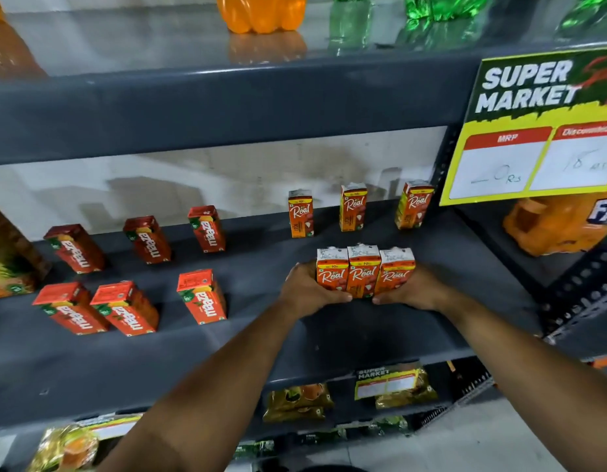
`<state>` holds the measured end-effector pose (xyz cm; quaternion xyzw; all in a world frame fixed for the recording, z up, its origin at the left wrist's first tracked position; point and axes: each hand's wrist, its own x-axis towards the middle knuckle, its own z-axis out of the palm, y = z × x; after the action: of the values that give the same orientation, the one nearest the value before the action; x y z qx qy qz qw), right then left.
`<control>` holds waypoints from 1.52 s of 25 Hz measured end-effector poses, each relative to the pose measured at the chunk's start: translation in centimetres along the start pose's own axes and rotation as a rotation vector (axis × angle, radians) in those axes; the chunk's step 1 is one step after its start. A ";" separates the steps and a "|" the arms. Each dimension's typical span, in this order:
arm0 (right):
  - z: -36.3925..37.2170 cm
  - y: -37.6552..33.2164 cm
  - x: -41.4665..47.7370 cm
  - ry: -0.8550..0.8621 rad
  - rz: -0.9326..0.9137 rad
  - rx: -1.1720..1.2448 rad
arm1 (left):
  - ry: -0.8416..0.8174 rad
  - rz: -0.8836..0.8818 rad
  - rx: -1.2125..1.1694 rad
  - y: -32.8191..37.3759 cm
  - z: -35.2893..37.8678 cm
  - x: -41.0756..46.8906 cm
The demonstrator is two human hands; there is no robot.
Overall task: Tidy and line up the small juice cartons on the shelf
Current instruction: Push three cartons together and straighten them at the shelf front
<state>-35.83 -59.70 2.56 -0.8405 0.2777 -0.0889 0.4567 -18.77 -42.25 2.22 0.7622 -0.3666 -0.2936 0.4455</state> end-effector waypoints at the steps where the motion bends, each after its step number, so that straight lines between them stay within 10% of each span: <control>1: 0.0 0.0 -0.3 0.026 -0.007 -0.007 | 0.004 -0.004 0.001 0.1 0.3 -0.2; 38: -3.6 3.0 -9.7 -0.018 0.045 -0.156 | 0.021 -0.021 0.015 1.8 5.6 -8.5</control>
<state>-46.46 -58.30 3.16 -0.8678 0.2986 -0.0489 0.3942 -28.35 -38.49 2.43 0.7723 -0.3562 -0.2875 0.4405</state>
